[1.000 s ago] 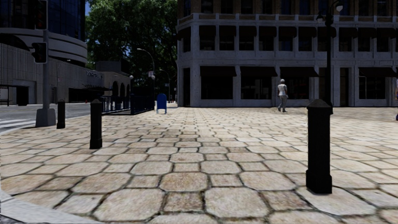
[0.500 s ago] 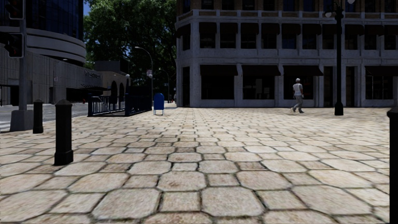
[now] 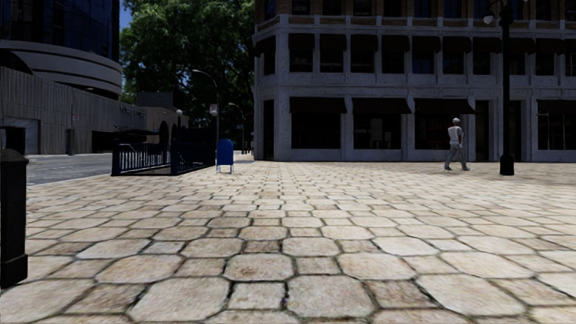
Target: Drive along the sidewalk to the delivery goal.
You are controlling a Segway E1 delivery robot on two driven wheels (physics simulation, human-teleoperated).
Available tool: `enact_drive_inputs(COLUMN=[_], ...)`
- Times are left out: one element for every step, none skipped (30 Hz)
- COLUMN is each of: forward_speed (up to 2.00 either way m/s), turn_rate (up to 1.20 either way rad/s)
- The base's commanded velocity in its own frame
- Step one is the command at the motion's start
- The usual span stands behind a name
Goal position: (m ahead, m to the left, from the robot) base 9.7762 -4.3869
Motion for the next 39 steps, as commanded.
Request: enact_drive_inputs(forward_speed=[1.52, 1.52, 1.52, 1.52, 1.52, 1.52, 1.52, 1.52, 1.52, 1.52, 1.52, 1.52, 1.52, 1.52, 1.52, 1.52, 1.52, 1.52, 1.52, 1.52, 1.52, 1.52, 1.52, 1.52, 1.52, 1.52, 1.52, 1.52, 1.52, 1.52, 1.52, 1.52, 1.52, 1.52, 1.52, 1.52, 1.52, 1.52, 1.52], turn_rate=[0.00, 0.00, 0.00, 0.00, 0.00, 0.00, 0.00, 0.00, 0.00, 0.00, 0.00, 0.00, 0.00, 0.00, 0.00, 0.00, 0.00, 0.00, 0.00, 0.00, 0.00, 0.00, 0.00, 0.00, 0.00, 0.00, 0.00, 0.00, 0.00, 0.00, 0.00, 0.00, 0.00, 0.00, 0.00, 0.00, 0.00, 0.00, 0.00])
